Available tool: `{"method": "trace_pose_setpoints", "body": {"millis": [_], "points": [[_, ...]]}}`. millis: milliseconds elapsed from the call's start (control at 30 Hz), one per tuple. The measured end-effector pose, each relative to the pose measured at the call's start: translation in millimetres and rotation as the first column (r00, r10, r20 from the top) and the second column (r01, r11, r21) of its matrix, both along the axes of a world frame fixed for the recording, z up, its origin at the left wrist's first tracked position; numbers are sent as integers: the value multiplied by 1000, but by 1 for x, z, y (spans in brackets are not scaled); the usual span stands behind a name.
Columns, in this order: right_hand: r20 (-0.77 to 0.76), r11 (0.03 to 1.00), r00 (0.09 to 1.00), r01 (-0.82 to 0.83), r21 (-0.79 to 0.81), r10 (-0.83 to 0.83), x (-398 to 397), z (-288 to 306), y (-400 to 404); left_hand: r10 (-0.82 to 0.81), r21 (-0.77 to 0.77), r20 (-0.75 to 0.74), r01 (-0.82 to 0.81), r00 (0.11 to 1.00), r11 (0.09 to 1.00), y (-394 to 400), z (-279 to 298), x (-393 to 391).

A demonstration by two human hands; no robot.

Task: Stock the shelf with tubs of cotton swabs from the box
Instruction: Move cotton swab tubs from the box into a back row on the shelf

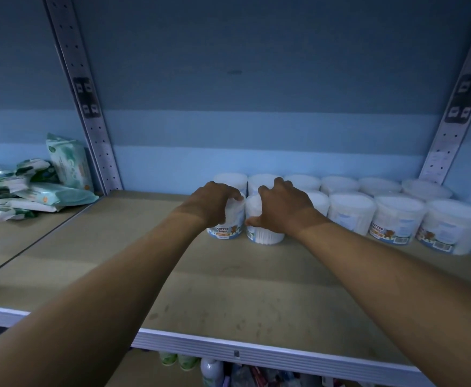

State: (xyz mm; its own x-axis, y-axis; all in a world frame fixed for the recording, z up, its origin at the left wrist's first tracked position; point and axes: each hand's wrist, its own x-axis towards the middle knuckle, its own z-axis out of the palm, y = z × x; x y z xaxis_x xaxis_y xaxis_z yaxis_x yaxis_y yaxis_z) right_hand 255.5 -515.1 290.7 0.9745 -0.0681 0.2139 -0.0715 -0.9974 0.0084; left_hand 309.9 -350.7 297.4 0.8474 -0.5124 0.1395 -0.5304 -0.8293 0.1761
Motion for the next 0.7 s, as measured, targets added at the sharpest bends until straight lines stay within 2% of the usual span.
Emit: {"method": "trace_pose_setpoints", "body": {"millis": [700], "points": [[26,999,999,38,-10,-38,22,-6,-6,-5,21,43,4,999,1000,-9,5,10]]}}
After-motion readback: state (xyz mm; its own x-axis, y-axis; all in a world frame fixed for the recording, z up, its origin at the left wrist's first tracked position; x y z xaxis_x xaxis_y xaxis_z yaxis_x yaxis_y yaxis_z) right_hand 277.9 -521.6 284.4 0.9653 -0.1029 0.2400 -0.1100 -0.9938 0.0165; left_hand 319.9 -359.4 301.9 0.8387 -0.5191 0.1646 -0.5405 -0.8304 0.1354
